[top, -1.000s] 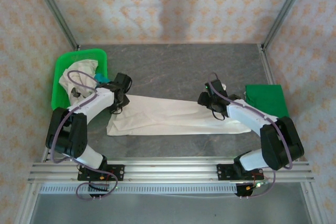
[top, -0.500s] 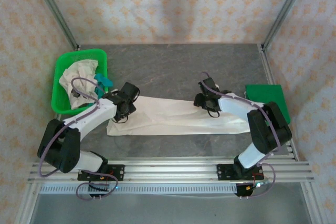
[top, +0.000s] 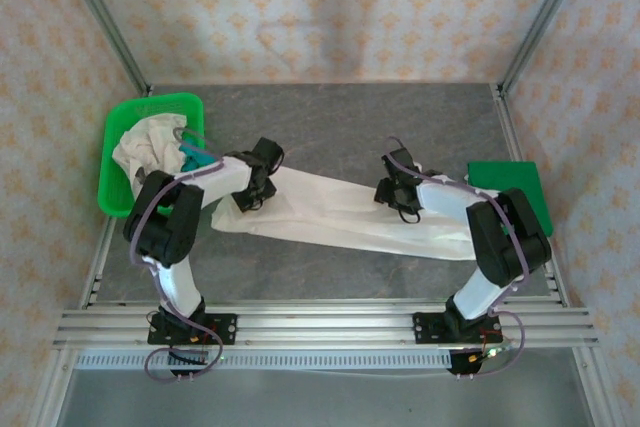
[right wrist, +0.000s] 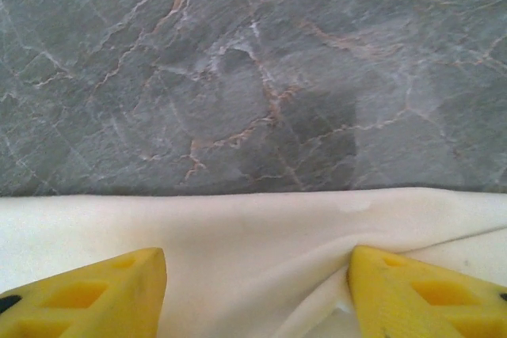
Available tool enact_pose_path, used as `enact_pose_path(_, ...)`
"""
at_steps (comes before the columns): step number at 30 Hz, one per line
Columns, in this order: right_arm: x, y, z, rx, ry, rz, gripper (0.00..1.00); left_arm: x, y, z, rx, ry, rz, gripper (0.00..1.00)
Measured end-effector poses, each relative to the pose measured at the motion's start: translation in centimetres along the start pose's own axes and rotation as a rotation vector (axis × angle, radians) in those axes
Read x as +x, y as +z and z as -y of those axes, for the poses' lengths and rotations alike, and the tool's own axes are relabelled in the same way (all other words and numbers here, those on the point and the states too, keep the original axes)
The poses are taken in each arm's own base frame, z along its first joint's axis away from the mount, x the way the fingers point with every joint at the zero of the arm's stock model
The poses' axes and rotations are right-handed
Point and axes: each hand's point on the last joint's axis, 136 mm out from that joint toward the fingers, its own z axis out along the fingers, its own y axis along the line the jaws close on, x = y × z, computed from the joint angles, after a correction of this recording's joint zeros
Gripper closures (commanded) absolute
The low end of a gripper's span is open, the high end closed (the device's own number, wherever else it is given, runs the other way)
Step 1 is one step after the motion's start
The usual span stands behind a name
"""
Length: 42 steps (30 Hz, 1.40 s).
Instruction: Fold and stack the t-shirts
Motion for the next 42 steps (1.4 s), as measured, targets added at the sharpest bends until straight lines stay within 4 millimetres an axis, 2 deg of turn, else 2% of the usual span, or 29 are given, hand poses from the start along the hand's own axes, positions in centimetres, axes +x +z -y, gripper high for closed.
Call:
enact_pose_path(3,0.1,-0.1,0.4,0.002,0.007,0.001,0.37,-2.5,0.9,2.7,0.024,-0.002,-0.005,0.48)
enact_pose_path(8,0.1,-0.2,0.5,0.002,0.015,0.001,0.36,-7.9,2.6,8.5,0.090,-0.006,0.017,0.47)
enact_pose_path(13,0.8,-0.6,0.4,-0.022,0.025,-0.014,0.36,-11.8,3.7,13.0,0.140,0.001,0.032,0.45)
enact_pose_path(19,2.1,-0.8,-1.5,-0.079,-0.008,-0.046,0.35,-16.0,4.7,19.1,0.253,0.011,0.075,0.30)
enact_pose_path(22,2.5,-1.0,-2.4,-0.106,-0.025,-0.059,0.35,-17.1,4.8,20.7,0.315,0.005,0.085,0.18)
enact_pose_path(27,1.4,-1.9,-3.5,-0.137,-0.068,-0.032,0.34,-17.1,4.1,20.5,0.350,0.018,0.055,0.02)
enact_pose_path(32,-2.9,-4.3,-7.0,-0.218,-0.134,0.075,0.32,-16.0,1.9,17.9,0.316,0.044,0.011,0.00)
enact_pose_path(35,-6.1,-5.4,-9.8,-0.272,-0.172,0.152,0.31,-16.2,-1.8,16.5,0.325,0.060,0.035,0.00)
enact_pose_path(37,-8.0,-5.3,-11.7,-0.298,-0.199,0.186,0.31,-16.8,-5.6,15.3,0.353,0.059,0.086,0.00)
enact_pose_path(40,-9.8,-4.0,-14.1,-0.324,-0.230,0.200,0.31,-16.9,-11.4,12.7,0.401,0.054,0.174,0.00)
enact_pose_path(42,-10.6,-2.8,-15.8,-0.342,-0.246,0.196,0.32,-16.1,-14.5,10.5,0.422,0.047,0.228,0.00)
